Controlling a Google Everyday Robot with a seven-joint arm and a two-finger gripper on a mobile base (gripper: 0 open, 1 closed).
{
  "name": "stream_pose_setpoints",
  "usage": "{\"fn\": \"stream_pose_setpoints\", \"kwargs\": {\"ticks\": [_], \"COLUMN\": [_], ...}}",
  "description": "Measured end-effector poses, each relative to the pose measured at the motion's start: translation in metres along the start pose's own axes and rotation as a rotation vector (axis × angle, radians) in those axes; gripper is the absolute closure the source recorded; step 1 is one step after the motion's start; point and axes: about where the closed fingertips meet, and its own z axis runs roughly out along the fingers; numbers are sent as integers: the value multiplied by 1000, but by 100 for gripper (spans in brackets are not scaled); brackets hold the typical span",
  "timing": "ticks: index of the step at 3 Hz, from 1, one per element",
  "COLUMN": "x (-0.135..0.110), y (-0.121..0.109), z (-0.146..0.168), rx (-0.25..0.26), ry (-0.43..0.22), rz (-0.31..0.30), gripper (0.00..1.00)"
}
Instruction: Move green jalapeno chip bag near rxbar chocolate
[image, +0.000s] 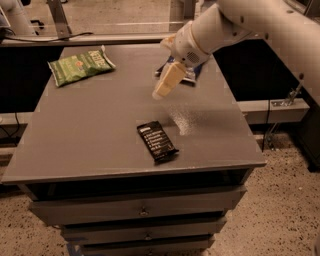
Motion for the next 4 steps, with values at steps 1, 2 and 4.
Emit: {"fn": "stream_pose_setpoints", "kwargs": {"ticks": [1, 2, 4], "x": [-19, -46, -99], "y": [-40, -79, -130], "z": [33, 67, 139], "rx": [37, 50, 94], "ry": [-82, -143, -209], "rz": [-38, -41, 45], "gripper": [0, 0, 0]}}
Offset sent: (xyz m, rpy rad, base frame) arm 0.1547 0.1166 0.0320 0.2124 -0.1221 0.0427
